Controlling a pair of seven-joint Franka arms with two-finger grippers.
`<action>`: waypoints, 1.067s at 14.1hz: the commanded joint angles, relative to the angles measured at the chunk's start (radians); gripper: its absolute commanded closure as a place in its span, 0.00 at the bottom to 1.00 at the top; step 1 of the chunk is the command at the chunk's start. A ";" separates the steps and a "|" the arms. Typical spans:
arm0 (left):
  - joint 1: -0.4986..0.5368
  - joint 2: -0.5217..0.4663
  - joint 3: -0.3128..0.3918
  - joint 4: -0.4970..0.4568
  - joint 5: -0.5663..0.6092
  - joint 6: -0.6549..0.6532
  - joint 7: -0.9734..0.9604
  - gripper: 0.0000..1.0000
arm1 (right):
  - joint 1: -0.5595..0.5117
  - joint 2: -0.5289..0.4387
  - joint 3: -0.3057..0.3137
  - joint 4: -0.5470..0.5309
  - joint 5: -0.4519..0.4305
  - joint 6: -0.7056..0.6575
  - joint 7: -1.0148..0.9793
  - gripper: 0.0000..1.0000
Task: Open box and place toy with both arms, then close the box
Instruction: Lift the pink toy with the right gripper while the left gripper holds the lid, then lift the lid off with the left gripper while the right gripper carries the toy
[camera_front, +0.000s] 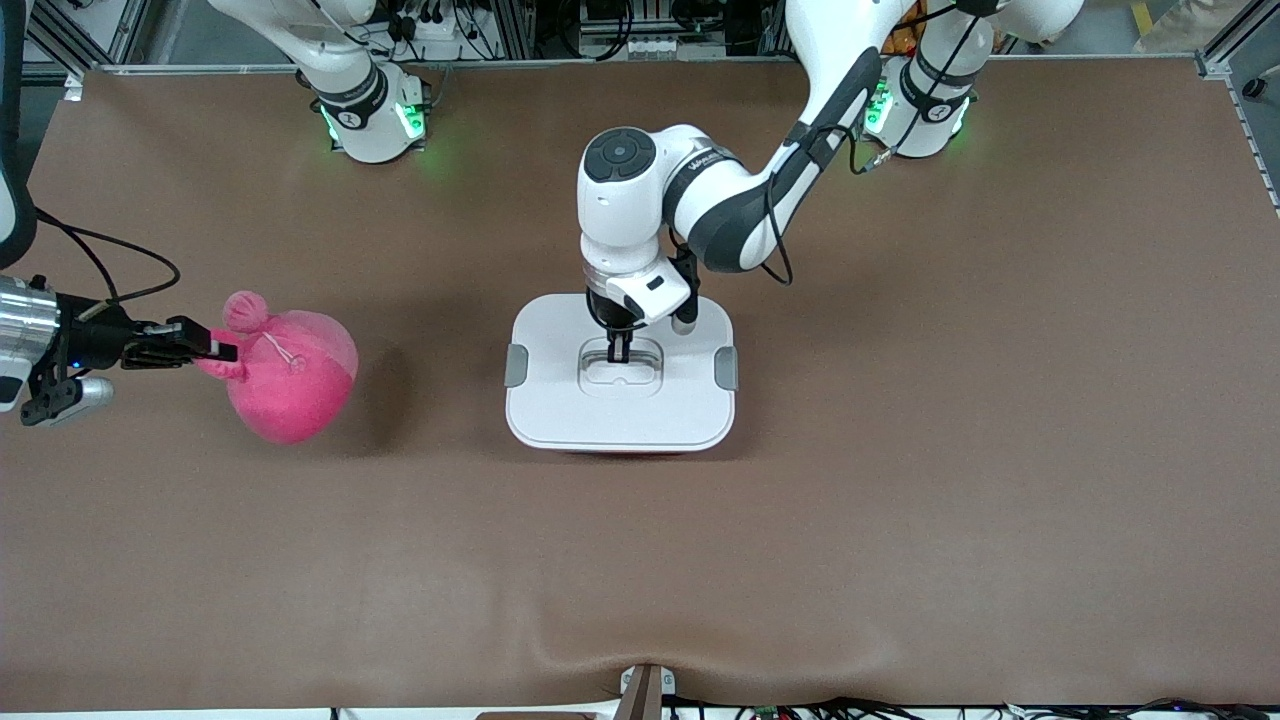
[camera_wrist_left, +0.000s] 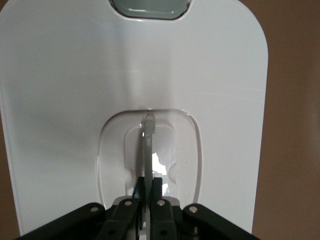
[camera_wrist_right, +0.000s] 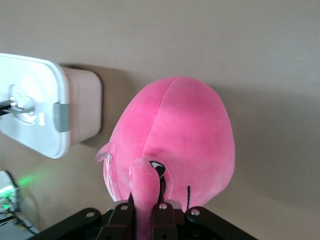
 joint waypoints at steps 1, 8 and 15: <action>0.004 -0.025 0.002 0.004 0.016 -0.009 0.014 1.00 | -0.011 -0.013 0.009 0.006 0.077 -0.042 0.015 1.00; 0.079 -0.169 -0.006 0.005 -0.097 -0.113 0.175 1.00 | 0.115 0.007 0.012 0.156 0.056 -0.074 0.063 1.00; 0.176 -0.258 -0.009 0.001 -0.167 -0.268 0.421 1.00 | 0.355 0.097 0.012 0.308 0.062 -0.063 0.357 1.00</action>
